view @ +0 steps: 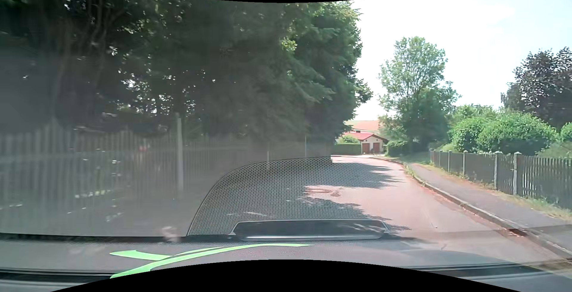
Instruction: Follow the waypoints while adhering to traffic rules and regulations
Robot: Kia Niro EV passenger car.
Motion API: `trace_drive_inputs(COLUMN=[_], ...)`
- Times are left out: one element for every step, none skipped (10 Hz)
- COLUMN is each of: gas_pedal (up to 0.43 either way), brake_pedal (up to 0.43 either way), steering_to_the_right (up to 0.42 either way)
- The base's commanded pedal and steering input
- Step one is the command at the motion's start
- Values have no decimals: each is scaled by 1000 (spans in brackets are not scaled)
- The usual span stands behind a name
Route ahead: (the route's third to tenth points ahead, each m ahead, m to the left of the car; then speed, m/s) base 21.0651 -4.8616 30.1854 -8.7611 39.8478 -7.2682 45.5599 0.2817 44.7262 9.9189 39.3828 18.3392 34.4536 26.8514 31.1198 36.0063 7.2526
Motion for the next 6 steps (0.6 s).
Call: trace_drive_inputs(gas_pedal=[0, 0, 0, 0, 0, 0], brake_pedal=[6, 0, 0, 0, 6, 0], steering_to_the_right=[187, 183, 182, 182, 179, 170])
